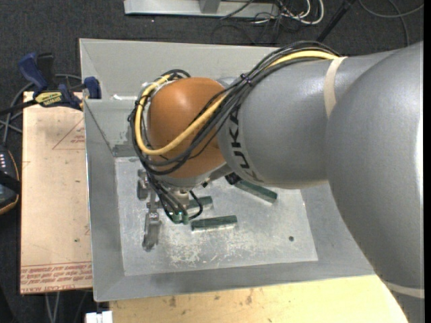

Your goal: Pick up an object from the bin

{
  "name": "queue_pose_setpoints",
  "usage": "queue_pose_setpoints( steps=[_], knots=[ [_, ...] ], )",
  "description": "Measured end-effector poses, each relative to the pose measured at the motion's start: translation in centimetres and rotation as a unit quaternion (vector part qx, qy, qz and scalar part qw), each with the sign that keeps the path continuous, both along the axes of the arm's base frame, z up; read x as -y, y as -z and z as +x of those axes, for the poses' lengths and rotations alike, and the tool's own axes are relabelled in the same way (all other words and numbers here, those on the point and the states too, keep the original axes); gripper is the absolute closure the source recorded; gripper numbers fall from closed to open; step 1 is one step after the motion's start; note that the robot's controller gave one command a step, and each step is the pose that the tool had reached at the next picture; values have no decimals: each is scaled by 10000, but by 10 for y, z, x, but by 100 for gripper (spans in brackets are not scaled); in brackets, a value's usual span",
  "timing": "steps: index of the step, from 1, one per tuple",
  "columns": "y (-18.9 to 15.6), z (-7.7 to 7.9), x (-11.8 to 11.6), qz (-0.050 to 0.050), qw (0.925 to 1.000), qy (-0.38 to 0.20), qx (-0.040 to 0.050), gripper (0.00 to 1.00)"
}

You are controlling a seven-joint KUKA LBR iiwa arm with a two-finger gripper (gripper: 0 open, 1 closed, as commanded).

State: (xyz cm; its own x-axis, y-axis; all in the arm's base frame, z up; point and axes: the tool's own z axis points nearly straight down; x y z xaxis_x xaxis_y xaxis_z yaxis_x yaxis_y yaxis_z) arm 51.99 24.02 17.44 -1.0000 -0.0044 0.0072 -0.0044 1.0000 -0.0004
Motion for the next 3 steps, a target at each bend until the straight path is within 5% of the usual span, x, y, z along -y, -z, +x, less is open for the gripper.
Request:
queue_pose_setpoints(
  steps=[1, 2, 3],
  knots=[
    [-36, 47, 80, -8, 9999, 85, 75, 0],
    [95, 87, 101, 0, 9956, 942, 18, 0],
    [92, 87, 101, 7, 9955, 947, 41, 100]
  ],
)
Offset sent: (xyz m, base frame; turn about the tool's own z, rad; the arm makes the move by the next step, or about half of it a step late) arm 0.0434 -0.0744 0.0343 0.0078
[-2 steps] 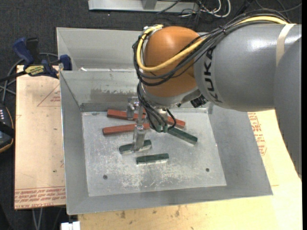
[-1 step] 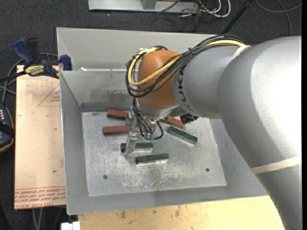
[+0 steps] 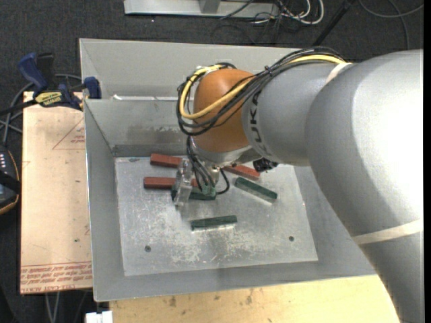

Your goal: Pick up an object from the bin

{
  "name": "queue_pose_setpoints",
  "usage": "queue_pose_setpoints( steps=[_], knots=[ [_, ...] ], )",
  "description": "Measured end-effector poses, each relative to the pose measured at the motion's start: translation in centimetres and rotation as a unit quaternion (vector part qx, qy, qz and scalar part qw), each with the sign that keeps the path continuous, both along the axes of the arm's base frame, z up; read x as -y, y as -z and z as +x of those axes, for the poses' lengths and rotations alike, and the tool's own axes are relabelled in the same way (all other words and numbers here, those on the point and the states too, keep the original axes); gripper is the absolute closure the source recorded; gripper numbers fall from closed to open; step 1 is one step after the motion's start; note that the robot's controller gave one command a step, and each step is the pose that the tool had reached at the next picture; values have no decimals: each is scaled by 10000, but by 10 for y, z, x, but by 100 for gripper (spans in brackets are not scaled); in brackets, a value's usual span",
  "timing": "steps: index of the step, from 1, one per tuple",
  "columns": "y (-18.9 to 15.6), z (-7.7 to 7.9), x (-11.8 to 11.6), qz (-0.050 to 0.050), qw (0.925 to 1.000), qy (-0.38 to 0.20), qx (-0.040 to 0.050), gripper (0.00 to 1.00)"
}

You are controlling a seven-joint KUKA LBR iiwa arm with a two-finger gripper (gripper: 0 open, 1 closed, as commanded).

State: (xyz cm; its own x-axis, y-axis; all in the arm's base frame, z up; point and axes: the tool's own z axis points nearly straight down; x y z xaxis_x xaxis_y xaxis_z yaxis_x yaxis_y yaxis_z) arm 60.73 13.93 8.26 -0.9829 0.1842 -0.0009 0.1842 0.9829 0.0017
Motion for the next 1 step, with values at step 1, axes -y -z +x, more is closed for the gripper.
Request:
queue_pose_setpoints(
  steps=[1],
  knots=[
    [-165, -3, -4, 10, 10000, 2, 51, 100]
  ],
)
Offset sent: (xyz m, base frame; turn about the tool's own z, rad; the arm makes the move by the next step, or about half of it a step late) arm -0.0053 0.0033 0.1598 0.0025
